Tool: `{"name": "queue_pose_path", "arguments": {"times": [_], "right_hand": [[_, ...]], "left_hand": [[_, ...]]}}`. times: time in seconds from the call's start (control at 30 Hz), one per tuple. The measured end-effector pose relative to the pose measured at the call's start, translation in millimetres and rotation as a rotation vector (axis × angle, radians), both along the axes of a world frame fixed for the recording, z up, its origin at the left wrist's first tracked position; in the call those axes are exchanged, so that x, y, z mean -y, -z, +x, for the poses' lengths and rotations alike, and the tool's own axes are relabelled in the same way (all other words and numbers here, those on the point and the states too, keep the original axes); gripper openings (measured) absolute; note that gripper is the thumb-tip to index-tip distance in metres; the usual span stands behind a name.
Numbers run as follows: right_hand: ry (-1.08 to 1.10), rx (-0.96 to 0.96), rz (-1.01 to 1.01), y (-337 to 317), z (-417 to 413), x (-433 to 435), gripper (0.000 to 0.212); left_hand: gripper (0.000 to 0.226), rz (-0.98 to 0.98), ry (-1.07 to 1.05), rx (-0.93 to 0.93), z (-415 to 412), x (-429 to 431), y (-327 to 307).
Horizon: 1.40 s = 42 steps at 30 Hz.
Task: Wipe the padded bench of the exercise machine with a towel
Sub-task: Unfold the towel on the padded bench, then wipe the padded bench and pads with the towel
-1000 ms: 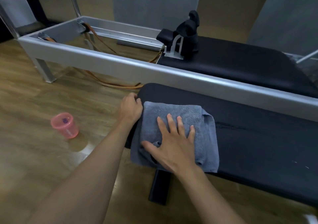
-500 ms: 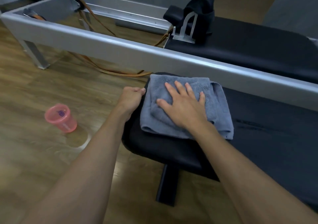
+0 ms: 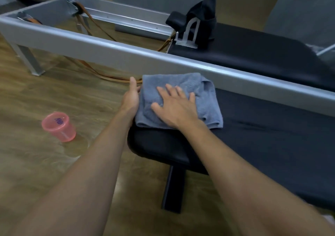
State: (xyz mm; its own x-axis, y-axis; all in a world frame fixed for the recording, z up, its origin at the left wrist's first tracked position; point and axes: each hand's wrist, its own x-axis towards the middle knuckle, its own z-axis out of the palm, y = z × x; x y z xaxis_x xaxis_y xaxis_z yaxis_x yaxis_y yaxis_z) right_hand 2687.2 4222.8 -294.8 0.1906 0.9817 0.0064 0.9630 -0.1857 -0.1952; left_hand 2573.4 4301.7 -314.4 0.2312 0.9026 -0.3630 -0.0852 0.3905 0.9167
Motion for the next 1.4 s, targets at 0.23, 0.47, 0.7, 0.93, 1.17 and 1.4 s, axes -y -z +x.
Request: {"name": "queue_pose_path", "arguments": {"times": [0.23, 0.47, 0.7, 0.93, 1.17, 1.4], "right_hand": [[-0.095, 0.023, 0.047, -0.7, -43.2, 120.4, 0.07], [0.135, 0.022, 0.055, -1.4, -43.6, 130.0, 0.069], [0.111, -0.016, 0.072, 5.8, 22.4, 99.3, 0.062], [0.154, -0.02, 0.024, 0.0, 126.8, -6.8, 0.046], [0.267, -0.01, 0.174, -2.3, 138.1, -37.9, 0.027], [0.206, 0.02, 0.185, -4.7, 96.0, 56.9, 0.019]], "left_hand": [[0.059, 0.308, 0.089, -0.485, 1.8, 21.4, -29.6], [0.059, 0.36, 0.15, -0.589, 24.9, 10.7, -21.2], [0.046, 0.507, 0.092, -0.674, 60.7, -26.2, -4.9], [0.066, 0.516, 0.055, -0.711, 67.7, -44.8, 8.0], [0.063, 0.674, 0.081, -0.884, 73.2, -33.5, 6.8], [0.044, 0.877, 0.201, -0.987, 72.1, -18.0, -3.9]]}}
